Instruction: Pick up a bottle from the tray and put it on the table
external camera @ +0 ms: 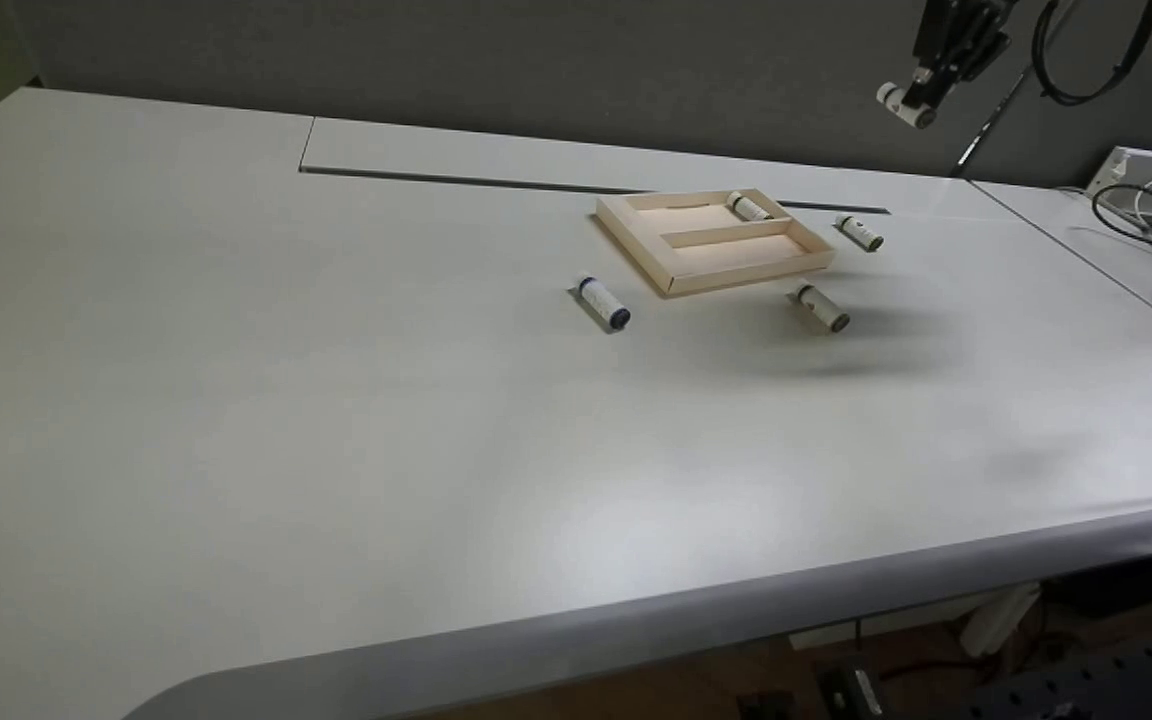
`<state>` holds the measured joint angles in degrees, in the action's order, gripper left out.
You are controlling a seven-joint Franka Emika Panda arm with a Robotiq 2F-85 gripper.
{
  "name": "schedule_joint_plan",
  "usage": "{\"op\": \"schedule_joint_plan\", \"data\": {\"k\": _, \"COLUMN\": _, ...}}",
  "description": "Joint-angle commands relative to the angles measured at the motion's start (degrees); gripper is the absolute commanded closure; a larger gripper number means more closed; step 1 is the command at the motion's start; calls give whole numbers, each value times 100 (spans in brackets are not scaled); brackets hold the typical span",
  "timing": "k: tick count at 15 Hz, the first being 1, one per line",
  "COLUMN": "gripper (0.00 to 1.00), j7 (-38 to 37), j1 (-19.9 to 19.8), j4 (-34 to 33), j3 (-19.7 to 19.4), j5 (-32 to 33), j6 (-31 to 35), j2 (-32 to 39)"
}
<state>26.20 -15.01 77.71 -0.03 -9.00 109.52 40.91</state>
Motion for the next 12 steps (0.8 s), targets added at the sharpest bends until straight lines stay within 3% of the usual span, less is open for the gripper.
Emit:
{"op": "schedule_joint_plan", "data": {"k": 1, "gripper": 93, "j7": 51, "j1": -41, "j4": 554, "j3": -70, "j5": 160, "j6": 604, "j2": 14}}
{"op": "schedule_joint_plan", "data": {"k": 7, "gripper": 93, "j7": 8, "j1": -112, "j4": 1201, "j3": -218, "j5": 486, "j6": 1169, "j2": 205}}
{"op": "schedule_joint_plan", "data": {"k": 12, "gripper": 93, "j7": -226, "j1": -28, "j4": 1322, "j3": -373, "j5": 867, "j6": 1577, "j2": 509}}
